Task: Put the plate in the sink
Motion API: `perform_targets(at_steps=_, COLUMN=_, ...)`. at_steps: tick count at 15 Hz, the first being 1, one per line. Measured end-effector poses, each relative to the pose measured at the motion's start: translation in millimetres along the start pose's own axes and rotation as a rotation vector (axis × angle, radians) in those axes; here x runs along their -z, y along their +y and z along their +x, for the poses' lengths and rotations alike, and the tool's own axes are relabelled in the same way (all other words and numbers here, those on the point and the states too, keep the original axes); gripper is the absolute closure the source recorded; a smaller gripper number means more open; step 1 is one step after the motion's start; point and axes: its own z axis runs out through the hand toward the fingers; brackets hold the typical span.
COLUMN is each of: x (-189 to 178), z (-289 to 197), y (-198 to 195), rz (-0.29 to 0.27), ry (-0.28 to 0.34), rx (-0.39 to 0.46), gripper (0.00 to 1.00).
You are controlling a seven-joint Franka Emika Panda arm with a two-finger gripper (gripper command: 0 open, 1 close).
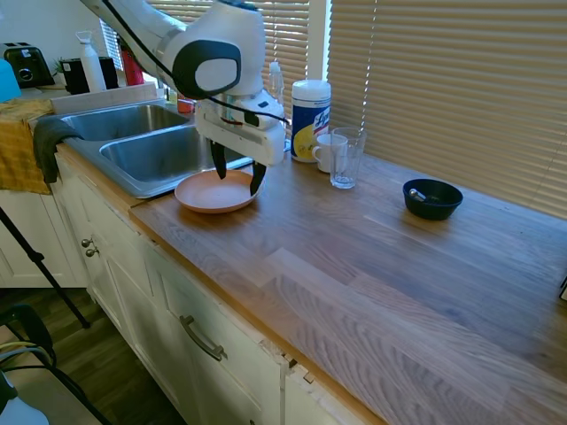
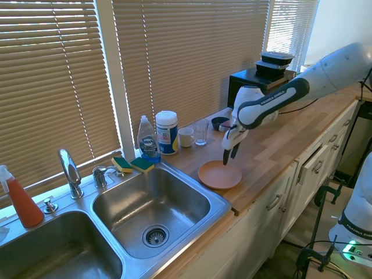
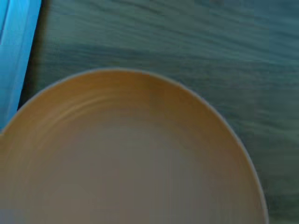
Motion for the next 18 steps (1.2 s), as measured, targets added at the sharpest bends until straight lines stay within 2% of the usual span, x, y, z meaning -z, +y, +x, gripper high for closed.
perform_targets(at_steps=4, x=-27, z=24, y=-16, rz=-0.012, ry=-0.020, rx=0.040, gripper=0.00)
perform_targets(at_steps=8, x=-38, z=26, y=-20, rz=-0.041, ry=-0.093, rx=0.067, gripper=0.00)
perform_targets(at_steps=9, x=-37, z=25, y=-20, rz=-0.045, ry=-0.107, rx=0.071, gripper=1.00)
perform_targets(at_steps=18, x=-38, z=22, y=-21, rz=-0.057, ry=-0.168, rx=0.104, gripper=1.00)
